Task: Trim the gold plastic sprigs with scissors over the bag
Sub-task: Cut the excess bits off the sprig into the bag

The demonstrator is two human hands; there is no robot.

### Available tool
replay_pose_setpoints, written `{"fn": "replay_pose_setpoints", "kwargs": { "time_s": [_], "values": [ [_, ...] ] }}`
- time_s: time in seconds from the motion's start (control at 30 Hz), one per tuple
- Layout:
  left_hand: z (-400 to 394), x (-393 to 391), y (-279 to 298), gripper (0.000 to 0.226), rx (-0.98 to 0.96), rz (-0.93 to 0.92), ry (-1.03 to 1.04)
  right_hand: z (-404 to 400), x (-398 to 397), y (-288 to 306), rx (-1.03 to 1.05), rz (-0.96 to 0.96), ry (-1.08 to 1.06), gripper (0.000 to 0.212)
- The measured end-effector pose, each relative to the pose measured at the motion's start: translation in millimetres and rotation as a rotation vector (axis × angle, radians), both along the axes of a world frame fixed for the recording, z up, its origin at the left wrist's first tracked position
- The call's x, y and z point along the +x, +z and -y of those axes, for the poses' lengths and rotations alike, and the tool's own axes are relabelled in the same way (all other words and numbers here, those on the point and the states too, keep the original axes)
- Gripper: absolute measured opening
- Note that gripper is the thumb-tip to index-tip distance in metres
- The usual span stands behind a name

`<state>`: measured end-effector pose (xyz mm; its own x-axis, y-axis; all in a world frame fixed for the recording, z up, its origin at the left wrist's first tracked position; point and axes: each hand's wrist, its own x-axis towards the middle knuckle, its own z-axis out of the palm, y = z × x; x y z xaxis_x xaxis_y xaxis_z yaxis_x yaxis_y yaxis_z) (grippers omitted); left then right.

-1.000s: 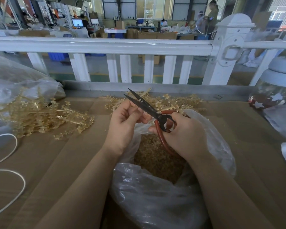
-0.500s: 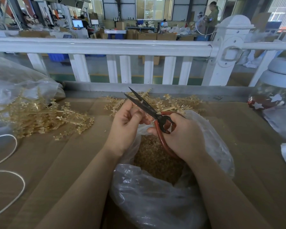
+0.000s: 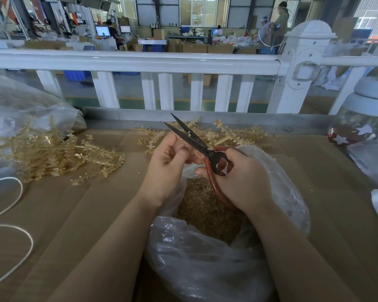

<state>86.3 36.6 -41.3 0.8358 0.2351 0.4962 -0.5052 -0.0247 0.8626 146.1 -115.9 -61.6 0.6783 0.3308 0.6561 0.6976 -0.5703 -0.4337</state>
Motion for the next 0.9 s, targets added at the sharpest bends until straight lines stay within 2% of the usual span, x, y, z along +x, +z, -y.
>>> {"fn": "replay_pose_setpoints", "kwargs": {
  "time_s": [0.17,0.57,0.7,0.9],
  "values": [
    [-4.9,2.8,-3.0,0.017,0.070,-0.020,0.039,0.7,0.4,0.3,-0.028,0.025,-0.036,0.073],
    [-5.8,4.1,-5.4,0.016,0.029,-0.036,0.058,0.4,-1.8,2.4,-0.022,0.027,-0.021,0.068],
    [-9.3,5.1,-6.9,0.017,-0.127,-0.099,0.112,-1.1,-5.7,5.0,-0.024,0.061,0.012,0.071],
    [-16.2,7.6,-4.5,0.027,-0.350,-0.192,0.259,0.1,-7.2,4.9,-0.014,0.116,0.138,0.059]
  ]
}}
